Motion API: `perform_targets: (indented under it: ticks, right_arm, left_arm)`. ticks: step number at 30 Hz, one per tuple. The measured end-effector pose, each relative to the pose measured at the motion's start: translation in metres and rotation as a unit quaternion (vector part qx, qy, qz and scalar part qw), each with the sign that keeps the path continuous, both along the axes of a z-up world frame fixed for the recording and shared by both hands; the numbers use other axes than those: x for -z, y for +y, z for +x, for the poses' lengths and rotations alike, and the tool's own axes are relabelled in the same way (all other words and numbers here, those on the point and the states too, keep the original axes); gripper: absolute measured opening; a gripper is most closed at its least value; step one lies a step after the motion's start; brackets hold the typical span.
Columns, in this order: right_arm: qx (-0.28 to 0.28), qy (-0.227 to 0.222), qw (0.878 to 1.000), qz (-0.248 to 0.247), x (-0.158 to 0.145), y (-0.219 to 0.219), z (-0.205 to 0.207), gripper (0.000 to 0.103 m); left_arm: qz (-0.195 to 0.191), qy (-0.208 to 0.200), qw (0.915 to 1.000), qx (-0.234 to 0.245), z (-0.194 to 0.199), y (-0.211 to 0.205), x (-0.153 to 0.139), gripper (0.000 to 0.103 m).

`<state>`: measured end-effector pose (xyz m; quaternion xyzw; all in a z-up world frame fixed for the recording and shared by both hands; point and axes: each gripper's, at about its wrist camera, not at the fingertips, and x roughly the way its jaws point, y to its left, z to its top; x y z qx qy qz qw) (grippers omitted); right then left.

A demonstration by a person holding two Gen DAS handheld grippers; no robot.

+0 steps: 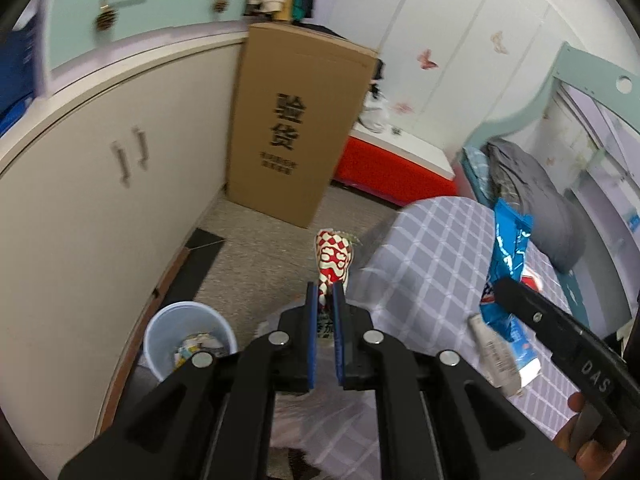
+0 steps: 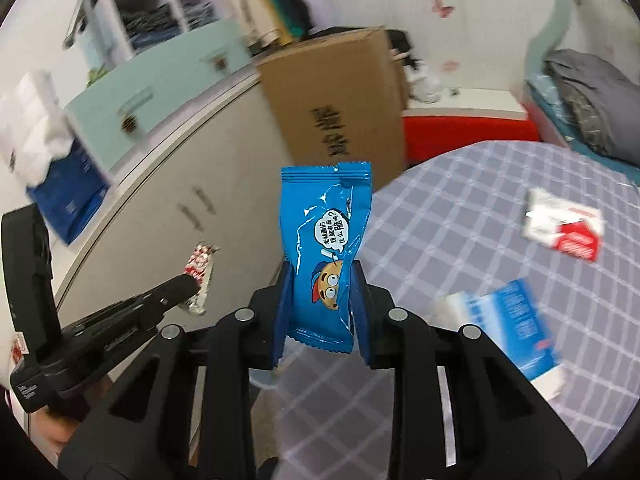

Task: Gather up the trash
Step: 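Carry both items over the wastebasket and open the right gripper to drop the blue packet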

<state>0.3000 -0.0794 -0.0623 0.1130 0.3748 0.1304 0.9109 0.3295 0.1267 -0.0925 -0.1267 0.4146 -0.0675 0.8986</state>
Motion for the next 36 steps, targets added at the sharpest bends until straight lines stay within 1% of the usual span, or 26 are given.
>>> perform_targets:
  ticks: [7, 11, 17, 22, 23, 25, 26, 27, 28, 32, 36]
  right_arm:
    - [-0.076, 0.031, 0.997, -0.009, 0.032, 0.09, -0.003, 0.028]
    - [-0.108, 0.046, 0.993, -0.017, 0.049, 0.132, -0.003, 0.028]
    - [-0.136, 0.059, 0.989, -0.026, 0.068, 0.175, 0.004, 0.028]
    - [-0.151, 0.068, 0.986, -0.035, 0.086, 0.207, 0.016, 0.028]
    - [-0.153, 0.07, 0.985, -0.034, 0.091, 0.213, 0.02, 0.03]
    - [-0.159, 0.068, 0.984, -0.033, 0.1, 0.226, 0.028, 0.034]
    - [-0.159, 0.066, 0.984, -0.037, 0.106, 0.23, 0.032, 0.057]
    - [-0.156, 0.065, 0.985, -0.042, 0.11, 0.233, 0.035, 0.072]
    - [-0.146, 0.059, 0.986, -0.049, 0.115, 0.235, 0.04, 0.082]
    - [-0.136, 0.081, 0.986, -0.052, 0.132, 0.232, 0.049, 0.082]
    - [-0.129, 0.082, 0.987, -0.057, 0.133, 0.225, 0.048, 0.082]
  left_arm:
    - [0.003, 0.016, 0.9988, -0.046, -0.022, 0.068, 0.027, 0.007]
    - [0.001, 0.029, 0.9971, -0.07, -0.029, 0.099, 0.045, 0.007]
    - [-0.006, 0.051, 0.993, -0.106, -0.032, 0.147, 0.073, 0.007]
    - [-0.005, 0.059, 0.9894, -0.132, -0.03, 0.173, 0.087, 0.007]
    - [-0.006, 0.063, 0.9885, -0.137, -0.029, 0.18, 0.092, 0.007]
    - [-0.007, 0.068, 0.9869, -0.146, -0.028, 0.188, 0.097, 0.007]
    - [-0.005, 0.071, 0.986, -0.151, -0.027, 0.192, 0.1, 0.007]
    - [0.0, 0.075, 0.9845, -0.158, -0.026, 0.196, 0.104, 0.007]
    - [0.003, 0.077, 0.9837, -0.163, -0.026, 0.199, 0.107, 0.007]
    - [0.007, 0.086, 0.9823, -0.166, -0.022, 0.203, 0.116, 0.007]
    - [0.007, 0.09, 0.983, -0.16, -0.018, 0.198, 0.121, 0.007]
